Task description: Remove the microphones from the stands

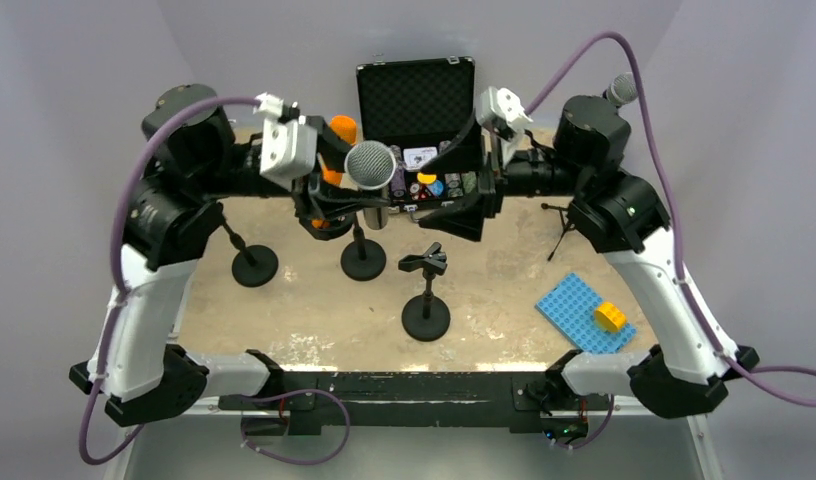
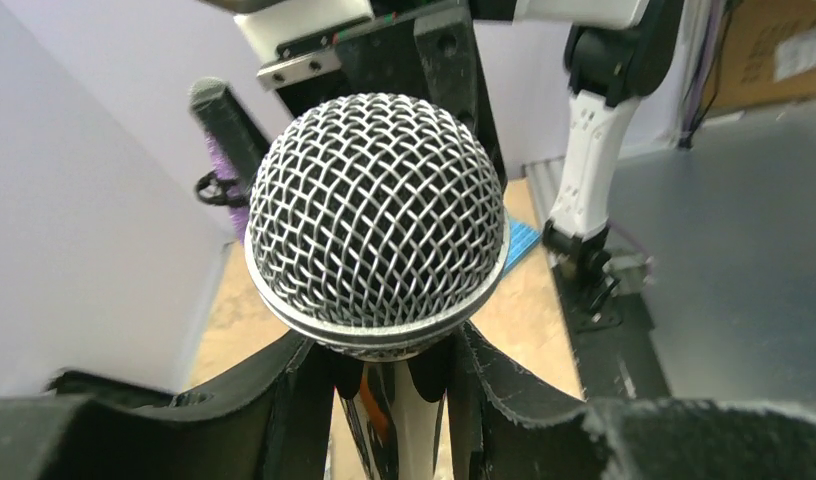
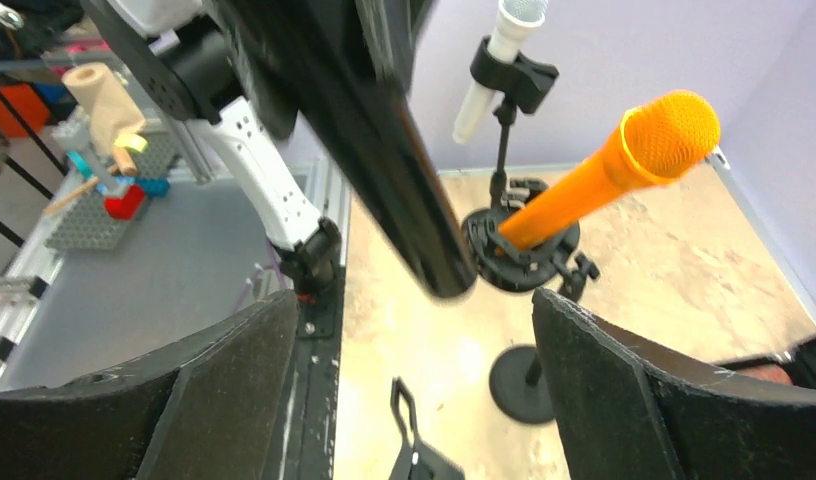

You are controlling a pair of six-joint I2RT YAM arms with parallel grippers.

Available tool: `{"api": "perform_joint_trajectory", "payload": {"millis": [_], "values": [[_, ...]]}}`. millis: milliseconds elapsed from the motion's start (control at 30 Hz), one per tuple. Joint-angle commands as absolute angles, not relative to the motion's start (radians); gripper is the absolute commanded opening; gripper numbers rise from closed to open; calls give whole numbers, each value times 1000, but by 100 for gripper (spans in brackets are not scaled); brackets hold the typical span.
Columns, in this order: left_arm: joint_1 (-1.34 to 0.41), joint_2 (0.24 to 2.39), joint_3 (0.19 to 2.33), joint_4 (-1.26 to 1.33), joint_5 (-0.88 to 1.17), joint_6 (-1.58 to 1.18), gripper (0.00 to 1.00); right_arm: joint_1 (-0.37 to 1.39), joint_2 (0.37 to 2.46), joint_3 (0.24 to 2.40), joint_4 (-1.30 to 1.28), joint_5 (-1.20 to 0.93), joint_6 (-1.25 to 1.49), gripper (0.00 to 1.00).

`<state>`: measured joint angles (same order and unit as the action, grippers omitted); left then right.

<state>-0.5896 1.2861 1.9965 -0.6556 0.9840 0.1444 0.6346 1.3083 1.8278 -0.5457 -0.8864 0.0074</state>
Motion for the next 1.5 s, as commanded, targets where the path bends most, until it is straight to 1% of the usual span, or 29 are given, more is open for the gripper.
{"api": "perform_joint_trajectory", "payload": {"millis": [0,100,200,267,433,567,800,967,1033,1133,1233,1467], "values": [[-583,1234,2174,-1228,884,682,0,605,1165,1755,-640,-820,-102,92],[-583,1231,2253,-1489,753,891,0,542,1114,1705,-675,-802,-115,92],[-585,1210,2224,-1707,653,1096,0,426,1065,1644,-679,-792,-82,92],[-585,1190,2141,-1785,597,1163,0,390,1034,1598,-681,-777,-78,91],[-587,1029,1762,-1778,508,1296,0,356,961,1476,-657,-827,-77,90],[-587,971,1575,-1771,472,1356,0,324,954,1471,-668,-829,-77,90],[-587,1011,1315,-1754,335,1277,0,303,953,1450,-644,-866,-58,90],[-586,1038,1158,-1684,329,1208,0,301,956,1457,-659,-882,-65,90],[-587,1053,1089,-1644,299,1167,0,301,955,1459,-665,-879,-72,90],[-586,1093,972,-1529,184,1066,0,301,951,1452,-661,-876,-74,90],[-586,1131,867,-1413,102,1025,0,298,948,1440,-646,-886,-64,89],[-586,1231,810,-1253,154,864,0,296,941,1433,-652,-891,-70,90]]}}
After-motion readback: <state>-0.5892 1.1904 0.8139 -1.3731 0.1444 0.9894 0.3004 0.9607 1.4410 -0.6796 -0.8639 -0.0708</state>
